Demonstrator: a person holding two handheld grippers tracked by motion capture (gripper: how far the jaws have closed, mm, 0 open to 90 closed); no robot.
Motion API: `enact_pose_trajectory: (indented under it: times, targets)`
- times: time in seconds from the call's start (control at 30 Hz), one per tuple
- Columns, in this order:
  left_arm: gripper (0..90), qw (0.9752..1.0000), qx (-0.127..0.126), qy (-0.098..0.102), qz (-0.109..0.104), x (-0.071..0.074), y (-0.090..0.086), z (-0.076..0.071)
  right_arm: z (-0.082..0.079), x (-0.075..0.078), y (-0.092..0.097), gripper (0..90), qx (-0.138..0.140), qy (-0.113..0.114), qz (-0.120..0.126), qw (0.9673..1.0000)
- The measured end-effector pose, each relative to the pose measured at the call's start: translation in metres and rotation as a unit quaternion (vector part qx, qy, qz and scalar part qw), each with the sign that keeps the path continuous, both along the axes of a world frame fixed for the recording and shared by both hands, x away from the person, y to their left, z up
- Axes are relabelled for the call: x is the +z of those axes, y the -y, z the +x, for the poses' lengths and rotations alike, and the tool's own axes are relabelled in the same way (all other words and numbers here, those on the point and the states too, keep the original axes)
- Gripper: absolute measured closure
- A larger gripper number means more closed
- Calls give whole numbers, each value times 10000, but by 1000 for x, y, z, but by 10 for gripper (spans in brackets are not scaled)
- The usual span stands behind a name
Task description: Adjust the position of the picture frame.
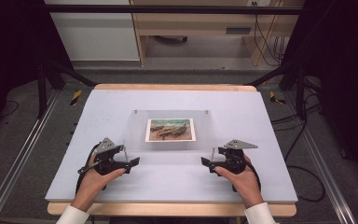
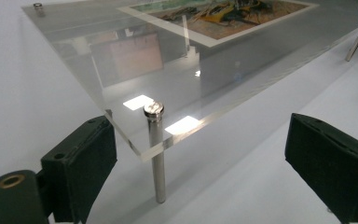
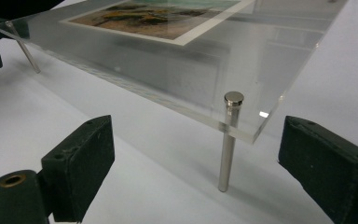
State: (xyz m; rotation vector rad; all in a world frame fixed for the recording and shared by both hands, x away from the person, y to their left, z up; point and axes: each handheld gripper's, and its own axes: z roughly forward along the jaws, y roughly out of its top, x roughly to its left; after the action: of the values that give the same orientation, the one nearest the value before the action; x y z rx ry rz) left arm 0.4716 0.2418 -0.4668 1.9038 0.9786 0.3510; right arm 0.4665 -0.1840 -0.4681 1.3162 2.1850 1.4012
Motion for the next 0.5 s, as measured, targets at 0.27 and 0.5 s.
enact_pose_trajectory:
  times: [0.27,0.5]
  targets:
    - [73,9999,41,-65,-153,4,-4,1,0,6,-1,76,16,95,121,9999]
    - [74,9998,63,0,-192,6,-6,1,1,7,-2,74,50,145,146,9998]
